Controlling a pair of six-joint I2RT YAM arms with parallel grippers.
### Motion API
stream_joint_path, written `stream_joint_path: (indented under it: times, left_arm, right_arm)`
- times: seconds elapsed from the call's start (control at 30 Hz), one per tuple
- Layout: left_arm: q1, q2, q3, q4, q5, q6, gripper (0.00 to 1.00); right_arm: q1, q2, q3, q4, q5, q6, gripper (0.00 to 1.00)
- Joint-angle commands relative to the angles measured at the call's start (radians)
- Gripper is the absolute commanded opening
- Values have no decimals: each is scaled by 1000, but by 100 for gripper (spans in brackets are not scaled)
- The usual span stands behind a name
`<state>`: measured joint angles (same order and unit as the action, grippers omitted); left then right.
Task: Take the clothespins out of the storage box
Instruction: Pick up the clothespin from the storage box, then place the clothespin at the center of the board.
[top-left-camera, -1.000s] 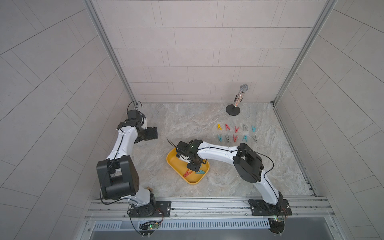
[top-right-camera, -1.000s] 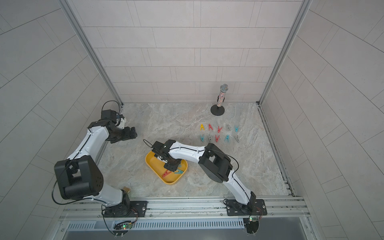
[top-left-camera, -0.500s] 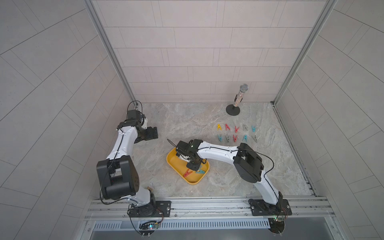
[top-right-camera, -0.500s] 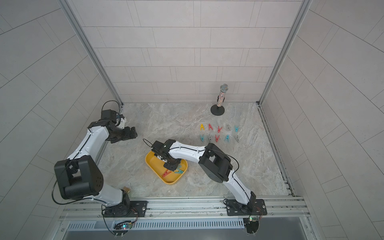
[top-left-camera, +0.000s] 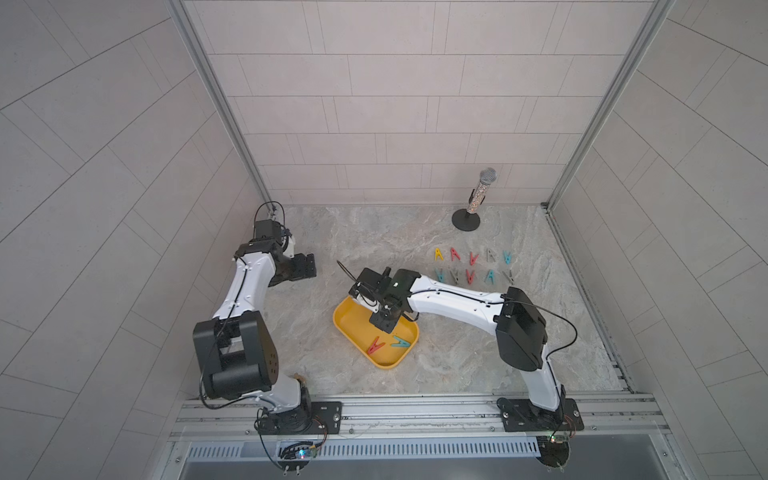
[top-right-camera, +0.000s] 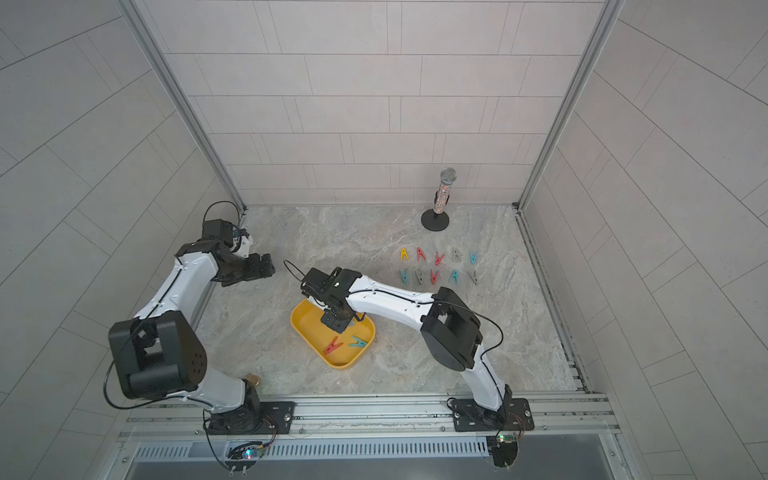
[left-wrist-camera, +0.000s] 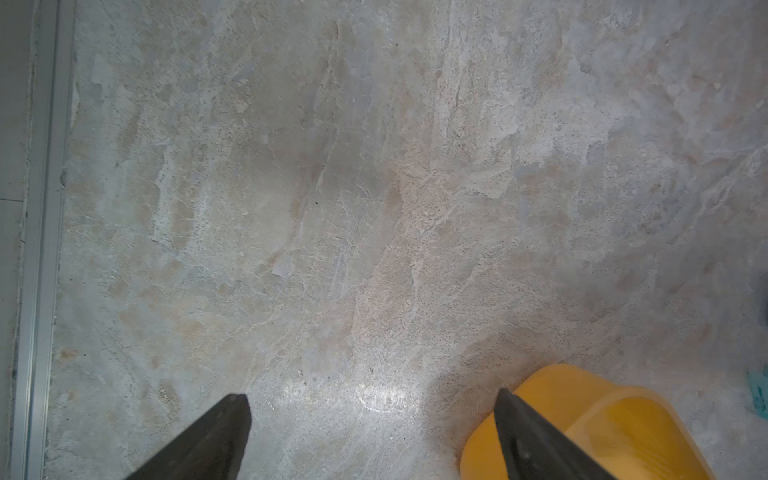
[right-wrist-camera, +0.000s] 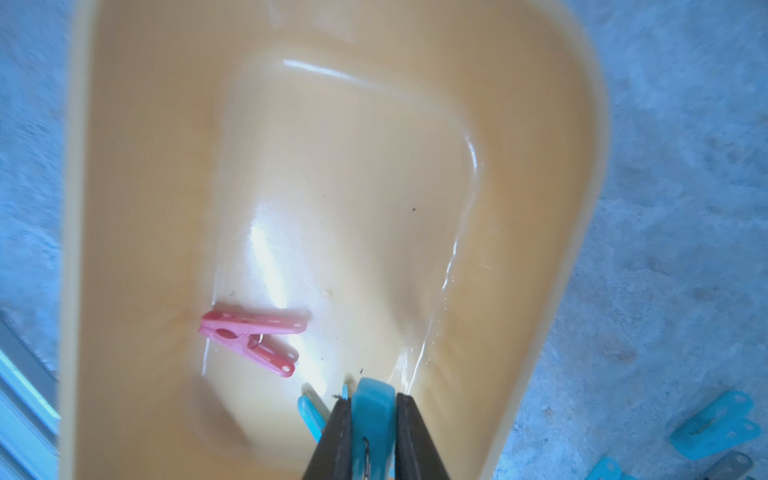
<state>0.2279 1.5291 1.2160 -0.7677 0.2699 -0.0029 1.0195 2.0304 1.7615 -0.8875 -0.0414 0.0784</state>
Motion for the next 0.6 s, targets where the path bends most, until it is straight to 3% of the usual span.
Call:
stream_joint_path:
  times: [0.0,0.3,0.57]
  left_arm:
    - [2,-12,-13,-10,9,10,100]
    - [3,-7,-12,-9,14,12,100]
    - [2,-7,-14,-9,18,12,100]
  right_arm:
    - [-18,-103,-6,17,10,59,4]
    - [-175,-317,-207,79,168,234,3]
    - [-439,-437,-491,76,278,382,4]
